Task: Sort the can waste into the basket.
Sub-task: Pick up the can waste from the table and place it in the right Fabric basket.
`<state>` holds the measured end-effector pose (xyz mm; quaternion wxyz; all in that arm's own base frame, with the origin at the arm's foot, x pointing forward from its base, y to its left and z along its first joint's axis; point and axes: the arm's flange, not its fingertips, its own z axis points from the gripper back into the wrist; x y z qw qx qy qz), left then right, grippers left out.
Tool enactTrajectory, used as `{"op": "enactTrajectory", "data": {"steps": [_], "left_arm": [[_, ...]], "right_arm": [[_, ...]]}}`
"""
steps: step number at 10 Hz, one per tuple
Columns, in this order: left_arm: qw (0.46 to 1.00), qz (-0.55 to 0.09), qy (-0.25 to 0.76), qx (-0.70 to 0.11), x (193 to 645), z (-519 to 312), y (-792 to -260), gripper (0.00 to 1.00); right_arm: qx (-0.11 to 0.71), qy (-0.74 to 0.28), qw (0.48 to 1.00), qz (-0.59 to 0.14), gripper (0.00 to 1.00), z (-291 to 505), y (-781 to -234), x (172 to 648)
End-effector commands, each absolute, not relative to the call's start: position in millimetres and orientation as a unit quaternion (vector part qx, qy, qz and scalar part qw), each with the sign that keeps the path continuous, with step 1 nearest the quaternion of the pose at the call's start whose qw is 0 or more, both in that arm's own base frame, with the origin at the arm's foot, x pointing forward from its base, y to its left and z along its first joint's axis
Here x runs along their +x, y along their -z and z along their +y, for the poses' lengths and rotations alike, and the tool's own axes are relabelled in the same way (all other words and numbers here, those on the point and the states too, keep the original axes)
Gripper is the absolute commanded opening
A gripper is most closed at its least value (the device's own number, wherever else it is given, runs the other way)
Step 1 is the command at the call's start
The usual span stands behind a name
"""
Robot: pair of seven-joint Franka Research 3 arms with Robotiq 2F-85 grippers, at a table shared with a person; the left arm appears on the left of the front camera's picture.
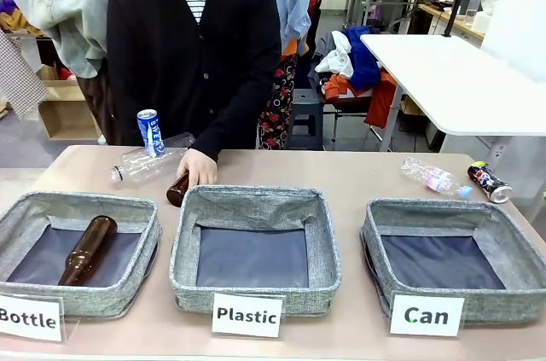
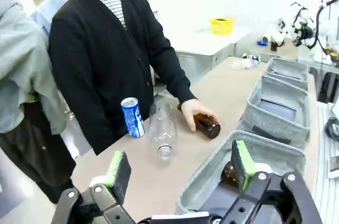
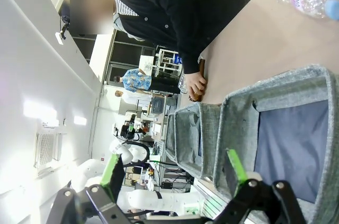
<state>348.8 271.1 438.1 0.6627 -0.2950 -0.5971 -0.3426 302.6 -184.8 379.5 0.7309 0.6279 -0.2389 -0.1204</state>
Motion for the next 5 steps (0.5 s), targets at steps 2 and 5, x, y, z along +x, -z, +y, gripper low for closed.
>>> {"op": "enactTrajectory", "data": {"steps": [2, 5], "left_arm": [[0.661, -0.585, 0.342, -0.321, 374, 252, -431, 1.0], [0.669, -0.564, 0.352, -0.333, 379, 242, -455, 1.0]], "right_arm": [[0.63, 0.114, 0.727, -0.247, 1.0, -183, -381, 303], [0.63, 0.114, 0.727, -0.247, 1.0, -183, -381, 303]]}}
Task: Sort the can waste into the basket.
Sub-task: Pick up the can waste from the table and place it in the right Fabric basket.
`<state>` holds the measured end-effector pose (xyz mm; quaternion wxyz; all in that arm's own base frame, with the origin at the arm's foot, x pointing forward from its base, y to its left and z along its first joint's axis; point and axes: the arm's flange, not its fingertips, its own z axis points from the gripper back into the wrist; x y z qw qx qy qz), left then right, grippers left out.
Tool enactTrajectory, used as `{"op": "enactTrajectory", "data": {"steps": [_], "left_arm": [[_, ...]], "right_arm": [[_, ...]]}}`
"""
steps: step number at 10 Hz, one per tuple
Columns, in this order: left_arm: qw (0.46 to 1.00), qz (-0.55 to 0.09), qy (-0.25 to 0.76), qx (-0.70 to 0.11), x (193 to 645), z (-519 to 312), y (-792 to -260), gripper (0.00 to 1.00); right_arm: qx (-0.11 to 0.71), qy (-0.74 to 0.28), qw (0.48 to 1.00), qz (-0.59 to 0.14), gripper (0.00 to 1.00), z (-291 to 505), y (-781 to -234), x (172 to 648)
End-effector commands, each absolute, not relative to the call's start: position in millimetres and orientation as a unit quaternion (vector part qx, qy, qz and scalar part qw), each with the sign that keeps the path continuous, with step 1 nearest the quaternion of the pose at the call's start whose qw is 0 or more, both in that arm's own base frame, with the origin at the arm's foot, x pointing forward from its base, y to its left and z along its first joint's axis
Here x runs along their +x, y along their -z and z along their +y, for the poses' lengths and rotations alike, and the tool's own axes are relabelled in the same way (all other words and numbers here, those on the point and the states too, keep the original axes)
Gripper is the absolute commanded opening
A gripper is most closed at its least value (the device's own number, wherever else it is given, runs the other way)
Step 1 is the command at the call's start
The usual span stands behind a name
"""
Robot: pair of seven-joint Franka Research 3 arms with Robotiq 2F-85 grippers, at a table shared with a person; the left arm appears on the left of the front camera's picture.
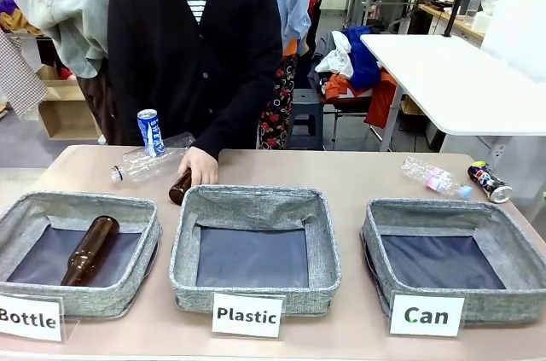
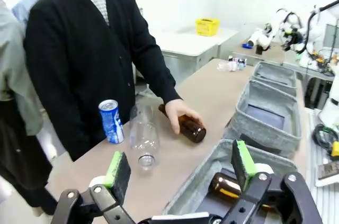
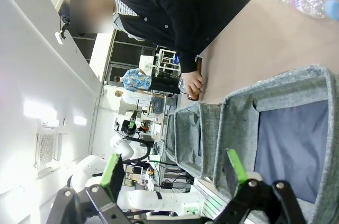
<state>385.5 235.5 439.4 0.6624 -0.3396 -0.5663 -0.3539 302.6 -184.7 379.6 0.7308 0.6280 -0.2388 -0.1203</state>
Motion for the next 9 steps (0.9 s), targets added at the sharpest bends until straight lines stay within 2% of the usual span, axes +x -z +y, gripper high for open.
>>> {"op": "enactTrajectory", "data": {"steps": [1, 3, 4, 5, 8, 9], "left_arm": [[0.663, -0.564, 0.363, -0.332, 371, 242, -465, 1.0], [0.643, -0.57, 0.391, -0.328, 362, 235, -478, 1.0], [0.656, -0.555, 0.404, -0.316, 374, 223, -479, 1.0], [0.654, -0.568, 0.393, -0.308, 368, 230, -485, 1.0], [0.638, -0.645, 0.295, -0.298, 312, 298, -496, 1.0], [0.608, -0.674, 0.269, -0.32, 297, 319, -493, 1.0]], "right_arm": [[0.63, 0.114, 0.727, -0.247, 1.0, -183, -381, 303], [0.63, 0.114, 0.727, -0.247, 1.0, -183, -381, 303], [0.63, 0.114, 0.727, -0.247, 1.0, -183, -381, 303], [0.63, 0.114, 0.727, -0.247, 1.0, -183, -381, 303], [0.63, 0.114, 0.727, -0.247, 1.0, -183, -381, 303], [0.63, 0.114, 0.727, -0.247, 1.0, -183, -381, 303]]}}
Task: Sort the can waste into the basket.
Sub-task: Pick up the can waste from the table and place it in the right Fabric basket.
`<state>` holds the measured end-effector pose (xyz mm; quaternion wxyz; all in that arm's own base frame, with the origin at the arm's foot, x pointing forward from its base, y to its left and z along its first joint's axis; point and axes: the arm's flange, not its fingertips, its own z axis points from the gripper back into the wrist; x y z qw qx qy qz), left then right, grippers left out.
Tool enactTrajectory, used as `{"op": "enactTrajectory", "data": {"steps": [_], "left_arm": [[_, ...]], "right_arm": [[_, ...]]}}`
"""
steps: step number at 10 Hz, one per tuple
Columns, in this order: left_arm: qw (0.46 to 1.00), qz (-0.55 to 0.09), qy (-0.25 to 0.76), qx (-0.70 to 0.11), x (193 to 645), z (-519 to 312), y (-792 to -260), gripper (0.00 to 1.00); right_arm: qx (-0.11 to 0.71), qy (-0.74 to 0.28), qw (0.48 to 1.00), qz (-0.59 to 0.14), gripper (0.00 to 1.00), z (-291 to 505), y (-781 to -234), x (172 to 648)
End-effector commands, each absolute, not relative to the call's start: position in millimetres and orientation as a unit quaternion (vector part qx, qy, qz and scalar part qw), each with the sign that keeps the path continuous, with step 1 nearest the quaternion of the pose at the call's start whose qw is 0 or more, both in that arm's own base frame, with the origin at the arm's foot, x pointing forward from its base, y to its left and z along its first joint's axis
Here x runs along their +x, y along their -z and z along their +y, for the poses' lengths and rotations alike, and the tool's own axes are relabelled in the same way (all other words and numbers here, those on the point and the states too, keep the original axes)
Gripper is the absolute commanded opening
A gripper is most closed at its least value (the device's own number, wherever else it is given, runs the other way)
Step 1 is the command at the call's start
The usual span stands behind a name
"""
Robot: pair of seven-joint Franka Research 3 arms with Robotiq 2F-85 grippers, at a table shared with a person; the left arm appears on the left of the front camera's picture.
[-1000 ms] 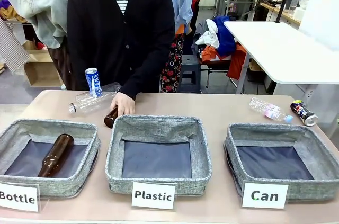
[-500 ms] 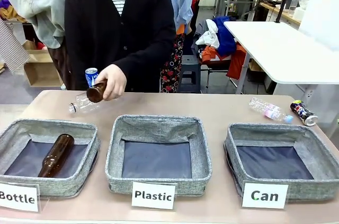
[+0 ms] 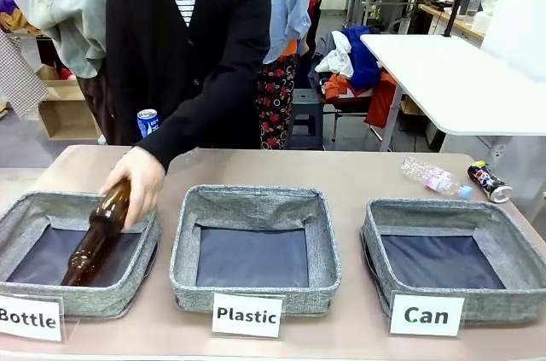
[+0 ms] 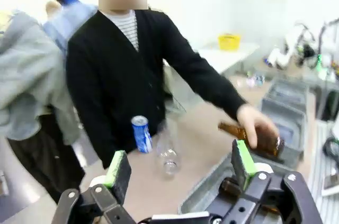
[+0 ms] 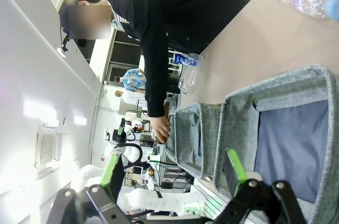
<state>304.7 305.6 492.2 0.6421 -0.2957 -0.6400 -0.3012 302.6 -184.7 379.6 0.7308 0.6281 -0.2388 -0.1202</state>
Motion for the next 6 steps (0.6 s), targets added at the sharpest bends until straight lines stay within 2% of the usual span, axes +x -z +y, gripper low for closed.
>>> {"op": "enactTrajectory", "data": {"steps": [1, 4, 6], "left_arm": [[0.587, -0.692, 0.249, -0.338, 294, 329, -485, 1.0], [0.6, -0.666, 0.252, -0.364, 331, 305, -475, 1.0], [0.631, -0.625, 0.286, -0.361, 365, 275, -476, 1.0]], "right_arm": [[0.63, 0.114, 0.727, -0.247, 1.0, -183, -381, 303], [0.63, 0.114, 0.727, -0.247, 1.0, -183, -381, 303], [0.63, 0.114, 0.727, -0.247, 1.0, -183, -381, 303]]}}
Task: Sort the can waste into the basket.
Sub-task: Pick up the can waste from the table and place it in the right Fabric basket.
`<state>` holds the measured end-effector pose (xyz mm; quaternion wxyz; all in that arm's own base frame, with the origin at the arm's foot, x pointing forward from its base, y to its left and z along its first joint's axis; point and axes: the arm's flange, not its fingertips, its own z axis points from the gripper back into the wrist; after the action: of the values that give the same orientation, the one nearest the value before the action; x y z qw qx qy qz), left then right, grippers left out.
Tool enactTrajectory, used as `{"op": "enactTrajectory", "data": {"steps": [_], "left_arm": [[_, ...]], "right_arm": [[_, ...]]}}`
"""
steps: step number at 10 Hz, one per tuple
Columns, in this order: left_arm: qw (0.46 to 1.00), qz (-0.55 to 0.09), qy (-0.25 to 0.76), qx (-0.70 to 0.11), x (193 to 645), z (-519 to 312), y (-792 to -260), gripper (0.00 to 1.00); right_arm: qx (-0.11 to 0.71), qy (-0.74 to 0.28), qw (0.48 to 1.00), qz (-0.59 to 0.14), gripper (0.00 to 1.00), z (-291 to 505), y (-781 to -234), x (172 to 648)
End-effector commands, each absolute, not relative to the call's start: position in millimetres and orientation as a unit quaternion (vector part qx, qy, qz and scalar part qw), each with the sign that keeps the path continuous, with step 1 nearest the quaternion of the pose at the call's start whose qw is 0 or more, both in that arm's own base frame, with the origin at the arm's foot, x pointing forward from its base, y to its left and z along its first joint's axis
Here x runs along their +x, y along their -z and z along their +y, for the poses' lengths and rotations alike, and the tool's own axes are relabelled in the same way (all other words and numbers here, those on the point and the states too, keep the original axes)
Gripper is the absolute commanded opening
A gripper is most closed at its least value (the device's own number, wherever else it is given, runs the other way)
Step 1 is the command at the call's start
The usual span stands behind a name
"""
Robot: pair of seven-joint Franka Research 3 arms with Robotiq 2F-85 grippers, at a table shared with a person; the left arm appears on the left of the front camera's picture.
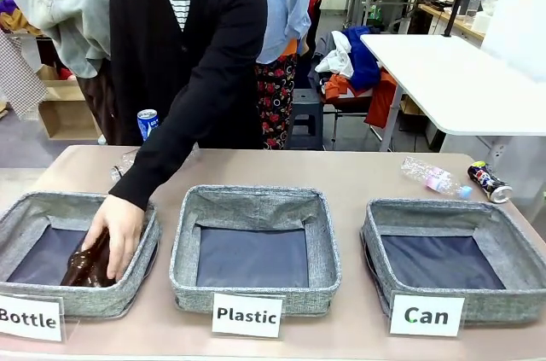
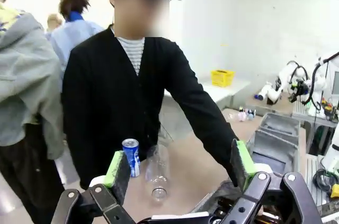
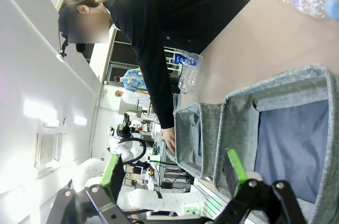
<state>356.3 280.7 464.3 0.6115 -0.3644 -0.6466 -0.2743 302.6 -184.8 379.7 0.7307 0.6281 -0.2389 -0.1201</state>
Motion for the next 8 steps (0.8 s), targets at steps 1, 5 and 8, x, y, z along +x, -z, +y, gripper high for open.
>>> {"op": "enactTrajectory", "data": {"steps": [1, 5, 8], "left_arm": [[0.651, -0.595, 0.313, -0.353, 388, 250, -476, 1.0], [0.718, -0.499, 0.382, -0.298, 447, 177, -471, 1.0], [0.699, -0.523, 0.378, -0.308, 431, 208, -476, 1.0]], "right_arm": [[0.63, 0.114, 0.727, -0.247, 1.0, -183, -381, 303], [0.63, 0.114, 0.727, -0.247, 1.0, -183, -381, 303], [0.63, 0.114, 0.727, -0.247, 1.0, -183, -381, 303]]}}
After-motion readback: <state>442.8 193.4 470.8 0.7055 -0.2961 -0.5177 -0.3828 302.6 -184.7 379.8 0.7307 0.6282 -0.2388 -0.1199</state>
